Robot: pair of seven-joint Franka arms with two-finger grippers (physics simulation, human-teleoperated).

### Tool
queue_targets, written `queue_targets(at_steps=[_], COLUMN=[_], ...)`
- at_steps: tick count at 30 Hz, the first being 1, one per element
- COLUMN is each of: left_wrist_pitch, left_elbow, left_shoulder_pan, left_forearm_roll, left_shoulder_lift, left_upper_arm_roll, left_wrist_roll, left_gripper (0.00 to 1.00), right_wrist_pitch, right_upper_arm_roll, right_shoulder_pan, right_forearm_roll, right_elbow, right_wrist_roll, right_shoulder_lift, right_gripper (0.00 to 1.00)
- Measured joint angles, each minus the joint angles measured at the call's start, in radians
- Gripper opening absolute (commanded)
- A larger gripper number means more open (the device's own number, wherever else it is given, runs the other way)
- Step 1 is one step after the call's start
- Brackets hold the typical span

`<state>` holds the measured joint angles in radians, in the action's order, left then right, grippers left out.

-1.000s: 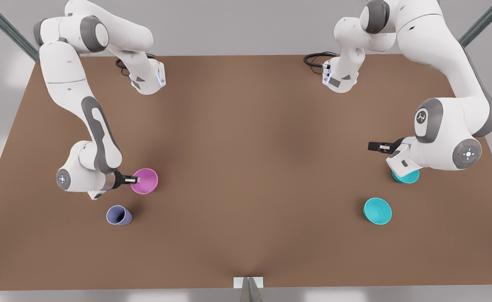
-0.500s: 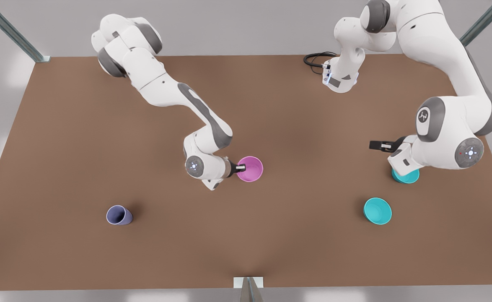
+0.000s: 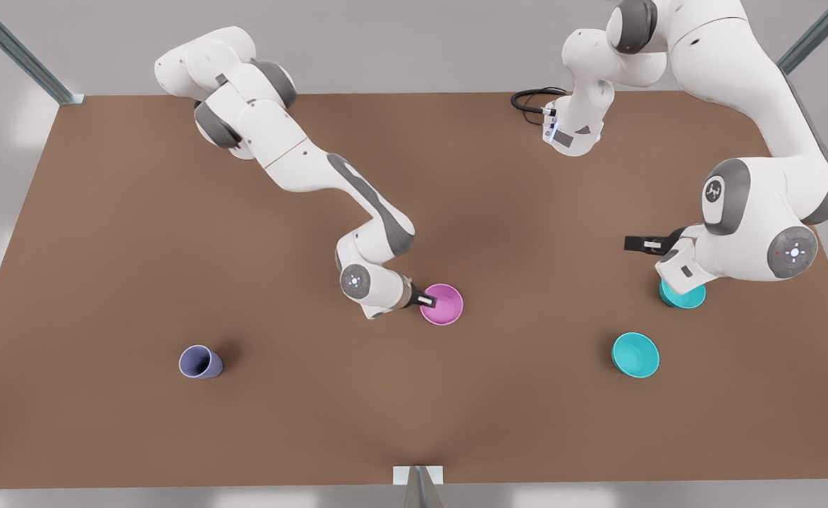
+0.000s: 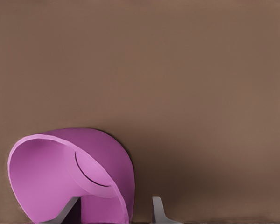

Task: Stack the blue bowl on the pink bowl

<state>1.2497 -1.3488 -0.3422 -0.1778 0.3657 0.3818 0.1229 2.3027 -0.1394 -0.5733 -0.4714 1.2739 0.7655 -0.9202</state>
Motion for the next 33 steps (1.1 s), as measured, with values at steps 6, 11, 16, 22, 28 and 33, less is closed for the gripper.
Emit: queue_targets(at_steps=[6, 11, 16, 22, 28, 33], left_wrist_pitch=[0.002, 0.008, 0.013, 0.016, 0.017, 0.018], left_elbow=[0.000, -0.001, -0.002, -0.002, -0.002, -0.002], left_shoulder_pan=[0.000, 0.000, 0.000, 0.000, 0.000, 0.000], left_forearm_roll=[0.001, 0.000, 0.000, -0.001, -0.001, -0.001], left_shoulder_lift=[0.003, 0.005, 0.007, 0.007, 0.007, 0.007], left_upper_arm_roll=[0.000, -0.002, -0.002, -0.002, -0.002, -0.002], left_wrist_roll=[-0.010, -0.016, -0.021, -0.025, -0.028, -0.030], left_gripper=[1.00, 1.00, 1.00, 1.00, 1.00, 1.00], right_wrist_pitch=[-0.281, -0.618, -0.905, -1.014, -1.014, -1.016], right_upper_arm_roll=[-0.001, 0.000, 0.019, 0.174, 0.178, 0.177], right_shoulder_pan=[0.261, 0.621, 0.744, 0.691, 0.755, 0.801], right_forearm_roll=[0.016, 0.241, 0.452, 0.557, 0.581, 0.585], right_elbow=[0.001, 0.011, 0.101, 0.054, 0.067, 0.067], right_wrist_roll=[0.080, -0.023, -0.268, -0.530, -0.716, -0.830], right_shoulder_lift=[0.213, 0.238, 0.612, 0.882, 0.907, 0.907], right_gripper=[1.00, 1.00, 1.00, 1.00, 1.00, 1.00])
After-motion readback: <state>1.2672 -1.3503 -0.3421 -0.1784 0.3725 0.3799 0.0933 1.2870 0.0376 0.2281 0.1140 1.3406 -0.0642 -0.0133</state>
